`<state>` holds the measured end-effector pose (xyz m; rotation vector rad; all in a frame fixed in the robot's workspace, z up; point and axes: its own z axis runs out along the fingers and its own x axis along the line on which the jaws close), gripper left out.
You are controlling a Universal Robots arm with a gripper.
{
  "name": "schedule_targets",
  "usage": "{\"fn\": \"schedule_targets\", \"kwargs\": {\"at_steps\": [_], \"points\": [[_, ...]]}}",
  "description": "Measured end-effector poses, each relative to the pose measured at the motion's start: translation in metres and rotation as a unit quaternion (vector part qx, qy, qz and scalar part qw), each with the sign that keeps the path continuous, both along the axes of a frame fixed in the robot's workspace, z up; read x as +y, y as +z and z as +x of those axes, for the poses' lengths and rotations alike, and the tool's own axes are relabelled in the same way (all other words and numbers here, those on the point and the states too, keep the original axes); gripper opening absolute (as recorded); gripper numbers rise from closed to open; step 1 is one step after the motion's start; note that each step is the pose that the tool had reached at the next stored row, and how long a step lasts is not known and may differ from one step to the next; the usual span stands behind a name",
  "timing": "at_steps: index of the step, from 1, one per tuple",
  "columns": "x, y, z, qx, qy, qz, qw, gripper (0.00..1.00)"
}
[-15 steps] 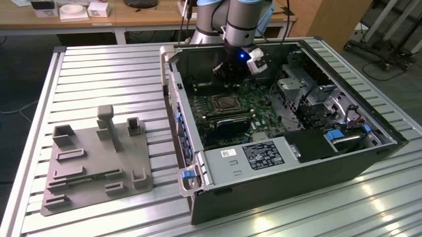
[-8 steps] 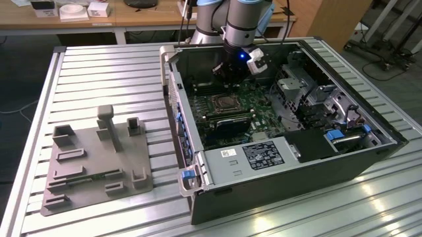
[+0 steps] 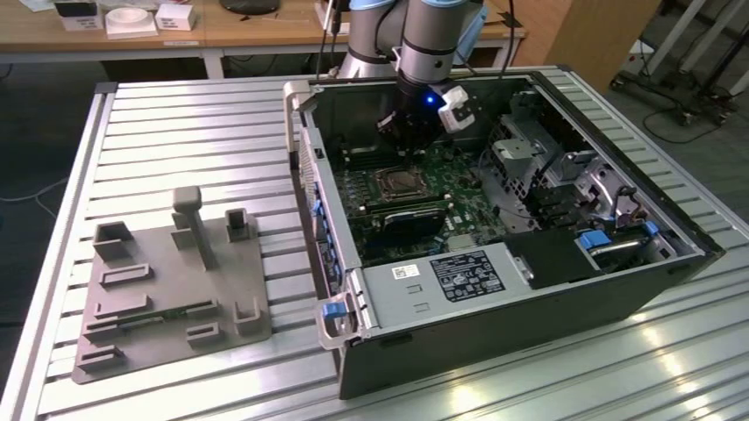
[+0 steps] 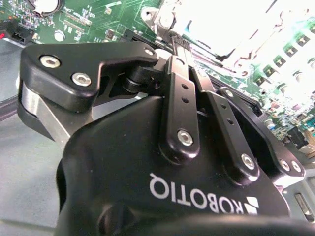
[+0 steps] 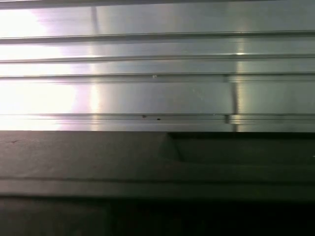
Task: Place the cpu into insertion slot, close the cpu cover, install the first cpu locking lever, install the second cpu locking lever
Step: 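Install the first cpu locking lever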
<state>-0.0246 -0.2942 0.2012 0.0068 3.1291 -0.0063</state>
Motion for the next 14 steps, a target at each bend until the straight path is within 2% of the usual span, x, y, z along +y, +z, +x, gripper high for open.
{"fn": "schedule_targets", "kwargs": {"at_steps": [4, 10, 14], "points": [[0.0, -0.0001, 0.0, 0.0, 0.0, -0.0003, 1.0, 0.1], [0.0, -0.0007, 0.0, 0.0, 0.0, -0.0089, 1.0, 0.1], [0.0, -0.0016, 0.0, 0.0001, 0.0, -0.0116, 0.9999, 0.1]]}}
